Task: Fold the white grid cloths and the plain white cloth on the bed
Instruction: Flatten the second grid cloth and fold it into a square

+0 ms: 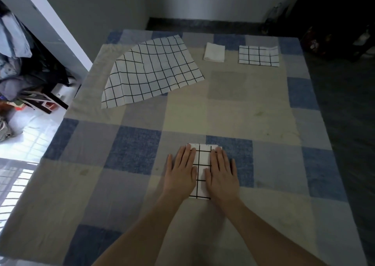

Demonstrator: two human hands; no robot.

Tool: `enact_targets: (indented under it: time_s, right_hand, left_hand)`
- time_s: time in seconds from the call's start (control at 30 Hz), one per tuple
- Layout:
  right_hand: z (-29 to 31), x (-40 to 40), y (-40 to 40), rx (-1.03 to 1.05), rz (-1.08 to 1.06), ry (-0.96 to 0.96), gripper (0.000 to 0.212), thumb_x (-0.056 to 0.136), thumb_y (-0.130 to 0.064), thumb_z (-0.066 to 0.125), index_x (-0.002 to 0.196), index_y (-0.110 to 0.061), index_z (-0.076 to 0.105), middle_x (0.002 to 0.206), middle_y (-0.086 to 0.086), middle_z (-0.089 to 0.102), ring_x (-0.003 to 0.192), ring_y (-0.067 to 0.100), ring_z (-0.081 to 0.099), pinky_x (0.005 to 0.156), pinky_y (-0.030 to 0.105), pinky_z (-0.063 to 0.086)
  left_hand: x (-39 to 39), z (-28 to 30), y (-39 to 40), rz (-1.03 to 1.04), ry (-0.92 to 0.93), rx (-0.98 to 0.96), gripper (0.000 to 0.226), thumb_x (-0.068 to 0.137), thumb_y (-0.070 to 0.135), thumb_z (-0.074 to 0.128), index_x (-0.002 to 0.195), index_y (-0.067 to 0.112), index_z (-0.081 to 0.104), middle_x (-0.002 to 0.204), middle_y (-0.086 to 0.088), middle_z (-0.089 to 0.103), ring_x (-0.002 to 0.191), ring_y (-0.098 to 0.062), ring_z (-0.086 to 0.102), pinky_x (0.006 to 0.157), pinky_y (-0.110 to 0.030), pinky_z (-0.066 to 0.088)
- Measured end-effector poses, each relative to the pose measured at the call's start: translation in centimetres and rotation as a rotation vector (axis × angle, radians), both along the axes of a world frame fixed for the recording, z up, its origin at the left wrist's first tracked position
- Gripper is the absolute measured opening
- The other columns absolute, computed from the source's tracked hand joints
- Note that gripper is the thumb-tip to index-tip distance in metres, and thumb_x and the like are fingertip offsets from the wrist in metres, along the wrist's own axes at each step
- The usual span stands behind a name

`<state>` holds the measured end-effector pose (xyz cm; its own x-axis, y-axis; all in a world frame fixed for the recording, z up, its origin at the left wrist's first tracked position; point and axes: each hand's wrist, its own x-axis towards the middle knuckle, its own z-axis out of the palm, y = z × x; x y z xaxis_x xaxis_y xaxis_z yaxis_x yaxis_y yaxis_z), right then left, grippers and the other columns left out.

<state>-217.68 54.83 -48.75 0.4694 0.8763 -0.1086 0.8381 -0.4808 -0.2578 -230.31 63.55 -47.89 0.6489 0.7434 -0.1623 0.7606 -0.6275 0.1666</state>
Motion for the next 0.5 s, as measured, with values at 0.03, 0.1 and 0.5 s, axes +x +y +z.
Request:
enact_targets:
  time_s: [0.03, 0.1, 0.5]
  right_hand:
    - [0.2, 0.4, -0.3, -0.009, -0.002, -0.007, 0.062, 0.095, -0.041, 0.027, 0.15, -0.012, 0.03, 0.158, 0.005, 0.025, 0.145, 0.018, 0.02, 0.115, 0.047, 0.011]
    - [0.6, 1.1, -0.5, -0.059, 0.028, -0.028, 0.063, 0.096, -0.044, 0.023, 0.152, -0.016, 0.021, 0.16, 0.001, 0.017, 0.147, 0.015, 0.013, 0.118, 0.049, 0.007]
    - [8.6, 2.3, 0.4, -0.163, -0.032, -0.122, 0.052, 0.096, -0.039, 0.043, 0.14, -0.013, 0.035, 0.143, 0.009, 0.04, 0.131, 0.028, 0.038, 0.106, 0.048, 0.03]
  left_hand:
    - [0.0, 0.0, -0.1, 0.0, 0.004, -0.004, 0.059, 0.098, 0.039, 0.018, 0.153, 0.017, 0.023, 0.161, -0.001, 0.017, 0.149, -0.017, 0.013, 0.119, -0.05, 0.008]
    - [0.0, 0.2, 0.0, -0.004, 0.025, -0.021, 0.062, 0.097, 0.041, 0.01, 0.155, 0.019, 0.013, 0.163, 0.001, 0.006, 0.15, -0.015, 0.002, 0.119, -0.049, 0.003]
    - [-4.1, 7.1, 0.3, 0.032, -0.024, -0.031, 0.062, 0.095, 0.043, 0.043, 0.15, 0.023, 0.022, 0.161, 0.0, 0.006, 0.147, -0.025, 0.01, 0.118, -0.049, 0.017]
